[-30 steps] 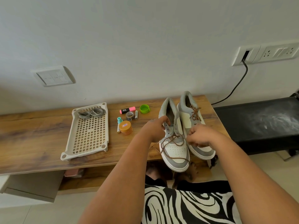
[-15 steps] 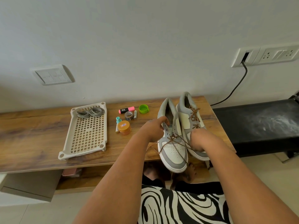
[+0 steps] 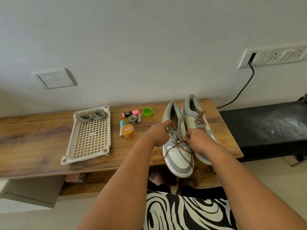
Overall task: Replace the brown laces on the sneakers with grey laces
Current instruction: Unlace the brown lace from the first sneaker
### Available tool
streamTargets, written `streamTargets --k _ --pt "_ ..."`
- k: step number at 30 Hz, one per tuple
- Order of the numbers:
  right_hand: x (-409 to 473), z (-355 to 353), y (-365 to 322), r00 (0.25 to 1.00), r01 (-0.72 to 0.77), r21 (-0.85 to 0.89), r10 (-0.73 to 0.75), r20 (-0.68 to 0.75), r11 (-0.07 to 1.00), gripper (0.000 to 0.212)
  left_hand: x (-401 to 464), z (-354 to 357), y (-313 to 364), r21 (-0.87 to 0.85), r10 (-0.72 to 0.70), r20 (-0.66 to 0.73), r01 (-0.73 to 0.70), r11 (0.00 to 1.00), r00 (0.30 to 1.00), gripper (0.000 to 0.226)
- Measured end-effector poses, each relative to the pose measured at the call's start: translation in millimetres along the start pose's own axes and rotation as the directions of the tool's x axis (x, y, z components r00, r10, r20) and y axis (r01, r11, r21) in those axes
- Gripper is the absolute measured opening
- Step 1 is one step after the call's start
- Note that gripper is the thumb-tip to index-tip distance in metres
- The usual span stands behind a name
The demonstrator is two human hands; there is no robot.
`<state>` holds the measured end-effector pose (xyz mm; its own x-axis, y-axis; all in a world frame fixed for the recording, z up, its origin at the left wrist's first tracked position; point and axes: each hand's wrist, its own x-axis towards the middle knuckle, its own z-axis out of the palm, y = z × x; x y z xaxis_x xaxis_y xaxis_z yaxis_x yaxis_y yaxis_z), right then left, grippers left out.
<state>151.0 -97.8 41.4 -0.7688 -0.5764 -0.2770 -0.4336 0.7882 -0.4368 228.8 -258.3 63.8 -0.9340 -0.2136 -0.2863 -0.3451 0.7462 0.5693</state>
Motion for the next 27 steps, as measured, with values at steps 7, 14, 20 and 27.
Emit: streamTargets --k 7,14,20,27 --pt "-7.4 -4.9 -4.4 0.999 -0.013 -0.068 0.011 -0.033 0.998 0.019 1.7 2.3 -2.3 -0.001 -0.002 -0.017 0.002 1.000 1.000 0.043" --pt "-3.0 0.1 -8.1 0.999 -0.035 0.059 0.033 0.033 0.998 0.030 1.1 2.0 -0.1 0.013 0.000 -0.004 0.000 1.000 1.000 0.047" --pt "-7.1 -20.4 4.3 0.956 -0.138 -0.441 0.236 0.175 0.887 0.028 -0.5 0.0 -0.4 -0.008 -0.002 -0.007 0.002 1.000 1.000 0.047" --pt "-5.6 2.5 -11.9 0.987 0.018 0.169 0.010 -0.160 0.985 0.011 -2.3 0.5 1.4 -0.008 0.005 -0.015 -0.005 1.000 1.000 0.046"
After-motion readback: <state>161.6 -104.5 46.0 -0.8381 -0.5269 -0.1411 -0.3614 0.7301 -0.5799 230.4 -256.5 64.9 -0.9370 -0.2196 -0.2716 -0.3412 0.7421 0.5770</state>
